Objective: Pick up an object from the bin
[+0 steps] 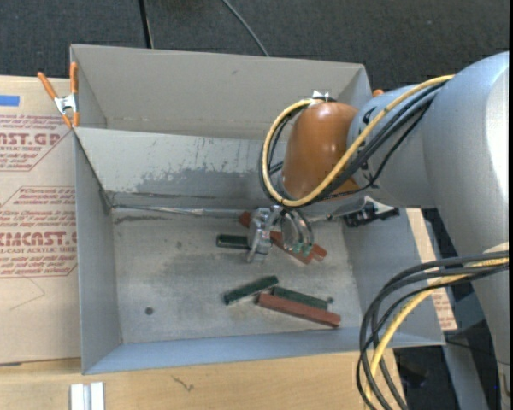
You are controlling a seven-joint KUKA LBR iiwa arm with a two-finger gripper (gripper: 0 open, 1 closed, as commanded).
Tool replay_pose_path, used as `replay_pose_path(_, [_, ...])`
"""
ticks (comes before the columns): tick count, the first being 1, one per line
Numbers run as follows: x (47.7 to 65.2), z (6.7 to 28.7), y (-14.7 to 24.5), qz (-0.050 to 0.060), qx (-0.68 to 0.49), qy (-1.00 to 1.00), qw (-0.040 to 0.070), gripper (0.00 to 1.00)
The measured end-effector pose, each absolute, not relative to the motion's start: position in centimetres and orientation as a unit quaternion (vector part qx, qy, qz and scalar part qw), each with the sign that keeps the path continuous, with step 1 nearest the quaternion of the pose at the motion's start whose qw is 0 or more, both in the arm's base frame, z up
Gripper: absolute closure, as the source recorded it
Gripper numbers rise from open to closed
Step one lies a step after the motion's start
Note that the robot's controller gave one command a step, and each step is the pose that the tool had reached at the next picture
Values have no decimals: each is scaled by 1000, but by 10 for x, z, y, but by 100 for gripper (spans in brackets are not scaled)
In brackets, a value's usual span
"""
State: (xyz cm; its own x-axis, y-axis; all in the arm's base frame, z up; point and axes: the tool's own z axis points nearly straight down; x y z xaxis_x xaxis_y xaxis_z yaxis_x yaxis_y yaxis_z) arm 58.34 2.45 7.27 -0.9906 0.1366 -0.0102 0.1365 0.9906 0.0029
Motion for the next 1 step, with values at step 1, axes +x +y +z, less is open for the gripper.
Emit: replay_pose_path(1, [578, 68, 26, 1, 67, 998, -5, 0])
